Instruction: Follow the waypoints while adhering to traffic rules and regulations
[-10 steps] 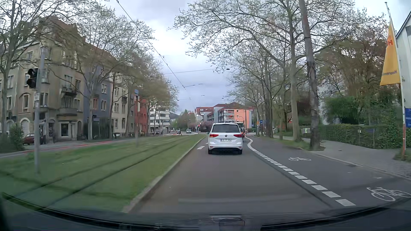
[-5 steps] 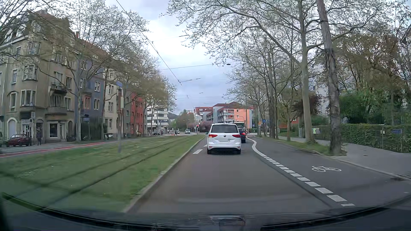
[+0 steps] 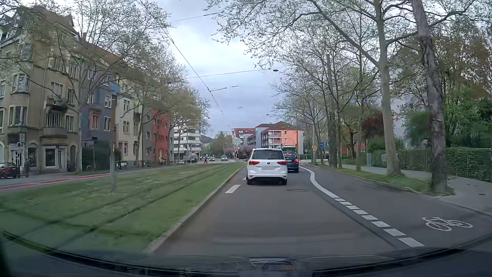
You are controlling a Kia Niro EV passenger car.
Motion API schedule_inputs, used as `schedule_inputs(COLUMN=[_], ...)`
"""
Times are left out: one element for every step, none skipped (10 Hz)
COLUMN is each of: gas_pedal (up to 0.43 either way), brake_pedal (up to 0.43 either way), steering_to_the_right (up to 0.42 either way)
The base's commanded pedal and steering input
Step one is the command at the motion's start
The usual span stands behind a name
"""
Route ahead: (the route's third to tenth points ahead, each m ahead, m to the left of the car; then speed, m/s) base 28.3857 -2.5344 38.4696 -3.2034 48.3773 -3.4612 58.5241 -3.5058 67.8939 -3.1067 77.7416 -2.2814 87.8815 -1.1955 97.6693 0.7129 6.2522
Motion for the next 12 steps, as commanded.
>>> schedule_inputs(gas_pedal=[0.098, 0.098, 0.098, 0.098, 0.098, 0.098, 0.098, 0.098, 0.098, 0.098, 0.098, 0.098], brake_pedal=[0.0, 0.0, 0.0, 0.0, 0.0, 0.0, 0.0, 0.0, 0.0, 0.0, 0.0, 0.0], steering_to_the_right=[-0.002, -0.002, -0.002, -0.002, -0.002, -0.002, -0.002, -0.002, -0.002, -0.002, -0.002, -0.002])
